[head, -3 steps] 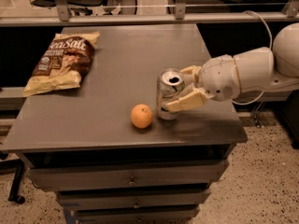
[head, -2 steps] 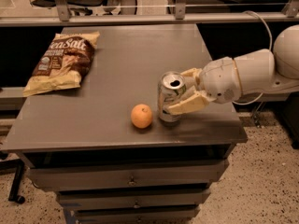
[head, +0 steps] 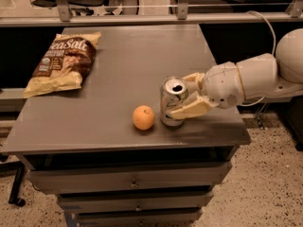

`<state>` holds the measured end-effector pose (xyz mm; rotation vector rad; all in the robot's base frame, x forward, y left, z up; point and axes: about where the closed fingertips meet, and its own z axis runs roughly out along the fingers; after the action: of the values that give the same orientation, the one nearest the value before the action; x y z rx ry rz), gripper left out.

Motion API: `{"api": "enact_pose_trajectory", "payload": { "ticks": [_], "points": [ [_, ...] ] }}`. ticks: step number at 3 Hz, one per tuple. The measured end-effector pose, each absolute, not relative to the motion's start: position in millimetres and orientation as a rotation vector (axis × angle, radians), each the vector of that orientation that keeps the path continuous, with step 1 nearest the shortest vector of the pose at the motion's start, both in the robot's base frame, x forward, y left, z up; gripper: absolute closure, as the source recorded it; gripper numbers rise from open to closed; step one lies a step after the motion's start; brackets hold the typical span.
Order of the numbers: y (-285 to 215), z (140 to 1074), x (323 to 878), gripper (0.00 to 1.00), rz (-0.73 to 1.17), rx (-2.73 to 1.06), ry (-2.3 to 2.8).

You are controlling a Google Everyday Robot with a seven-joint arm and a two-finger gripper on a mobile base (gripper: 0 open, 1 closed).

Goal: Move 7up can near orange

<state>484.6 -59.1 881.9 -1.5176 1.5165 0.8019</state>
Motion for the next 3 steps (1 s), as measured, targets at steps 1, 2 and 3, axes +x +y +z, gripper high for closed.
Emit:
{"api": "enact_pose_trajectory", "payload": {
  "ticks": [1,2,3],
  "points": [
    [-59.0,880.3,483.5,0.13,0.800,-1.525,1.517],
    [-59.2,878.9,483.0,0.00,0.801,-1.530,1.520],
    [-63.2,878.8,485.2,0.00,0.785,-1.537,1.530]
  ]
}}
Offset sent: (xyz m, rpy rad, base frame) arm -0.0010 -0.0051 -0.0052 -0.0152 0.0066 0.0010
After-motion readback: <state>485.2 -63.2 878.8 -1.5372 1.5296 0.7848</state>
